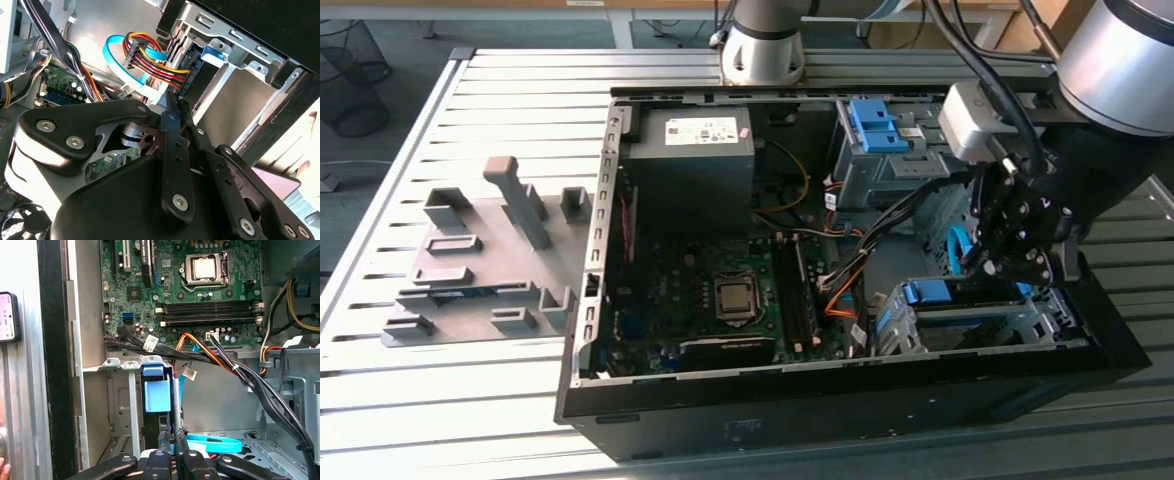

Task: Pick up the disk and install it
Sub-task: 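Insert the second disk wire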

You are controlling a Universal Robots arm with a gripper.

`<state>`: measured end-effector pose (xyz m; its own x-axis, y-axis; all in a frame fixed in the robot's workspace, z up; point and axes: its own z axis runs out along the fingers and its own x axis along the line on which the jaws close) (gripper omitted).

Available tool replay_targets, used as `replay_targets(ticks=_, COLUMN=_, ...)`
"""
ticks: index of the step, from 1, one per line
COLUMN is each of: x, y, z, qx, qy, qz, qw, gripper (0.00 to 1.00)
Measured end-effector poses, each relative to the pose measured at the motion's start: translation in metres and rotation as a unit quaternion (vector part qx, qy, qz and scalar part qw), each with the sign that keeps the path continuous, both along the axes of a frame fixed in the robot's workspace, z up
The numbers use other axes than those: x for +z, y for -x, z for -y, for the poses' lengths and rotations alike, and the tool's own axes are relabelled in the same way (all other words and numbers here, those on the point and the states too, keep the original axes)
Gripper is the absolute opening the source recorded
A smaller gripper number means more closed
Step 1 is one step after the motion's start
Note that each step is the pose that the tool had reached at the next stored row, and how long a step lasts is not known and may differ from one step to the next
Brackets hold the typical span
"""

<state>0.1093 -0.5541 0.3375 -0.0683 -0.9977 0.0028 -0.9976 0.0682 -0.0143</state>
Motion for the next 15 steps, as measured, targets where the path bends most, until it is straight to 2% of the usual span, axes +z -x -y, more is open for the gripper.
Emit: replay_targets(ticks=15, x=-0.0035, y=-0.0005, z=0.0019, qx=0.000, qy=-0.0037, qz=-0.0008, qw=1.0000, gripper=0.16)
